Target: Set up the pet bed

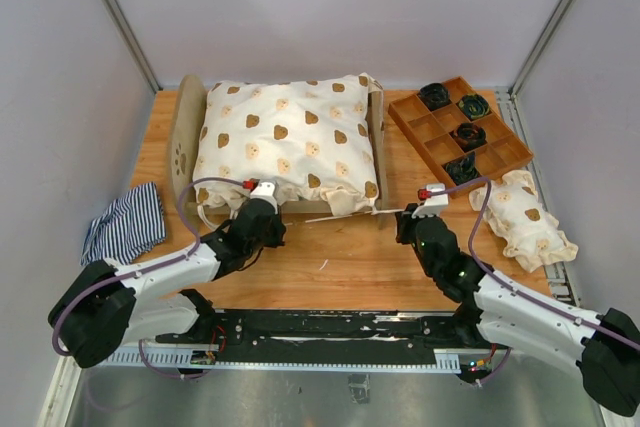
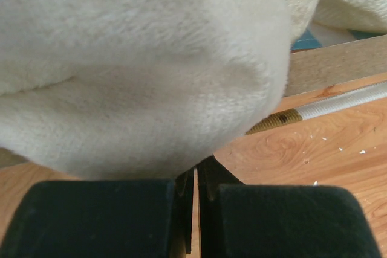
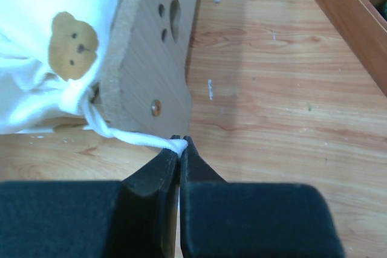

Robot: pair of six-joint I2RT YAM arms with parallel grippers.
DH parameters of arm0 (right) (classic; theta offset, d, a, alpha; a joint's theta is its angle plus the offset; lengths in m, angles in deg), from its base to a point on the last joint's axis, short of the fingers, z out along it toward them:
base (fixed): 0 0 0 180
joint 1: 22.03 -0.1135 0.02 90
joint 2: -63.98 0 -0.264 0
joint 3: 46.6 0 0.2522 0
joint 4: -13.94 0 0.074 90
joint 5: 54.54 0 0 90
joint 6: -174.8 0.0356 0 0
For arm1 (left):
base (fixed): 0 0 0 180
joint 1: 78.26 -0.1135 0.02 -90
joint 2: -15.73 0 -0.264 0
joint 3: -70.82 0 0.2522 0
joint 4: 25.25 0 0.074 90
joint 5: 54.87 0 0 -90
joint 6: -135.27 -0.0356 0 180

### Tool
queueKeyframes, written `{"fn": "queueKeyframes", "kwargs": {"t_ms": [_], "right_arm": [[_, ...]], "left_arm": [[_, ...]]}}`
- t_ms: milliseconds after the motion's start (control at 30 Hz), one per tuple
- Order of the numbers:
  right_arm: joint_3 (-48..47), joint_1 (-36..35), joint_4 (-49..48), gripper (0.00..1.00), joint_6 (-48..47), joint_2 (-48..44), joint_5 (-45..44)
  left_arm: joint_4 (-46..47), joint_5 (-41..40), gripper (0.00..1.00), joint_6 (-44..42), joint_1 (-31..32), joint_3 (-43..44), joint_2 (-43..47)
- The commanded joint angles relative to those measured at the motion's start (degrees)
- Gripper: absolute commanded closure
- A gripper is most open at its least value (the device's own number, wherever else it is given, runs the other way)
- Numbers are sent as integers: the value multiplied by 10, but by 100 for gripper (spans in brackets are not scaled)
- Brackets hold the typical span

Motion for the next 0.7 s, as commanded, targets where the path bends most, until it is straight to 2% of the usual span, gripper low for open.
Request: {"fn": "queueKeyframes", "kwargs": {"t_ms": [0, 233, 400, 467, 600, 667], "right_arm": [[-22, 25, 27, 100, 4, 1, -38], [-30, 38, 50, 100, 7, -16, -26], [-15, 38, 54, 100, 28, -8, 84], [-19, 38, 85, 88, 46, -16, 103], [-57, 38, 205, 49, 99, -59, 70], [-72, 39, 244, 40, 113, -83, 66]], "left_arm": [[11, -47, 100, 17, -12, -15, 8], [16, -40, 100, 32, -18, -22, 36], [95, 144, 100, 15, -17, -34, 72], [112, 183, 95, 15, -12, -37, 86], [114, 252, 69, 3, 4, -31, 94], [113, 261, 56, 1, 13, -36, 111]]}}
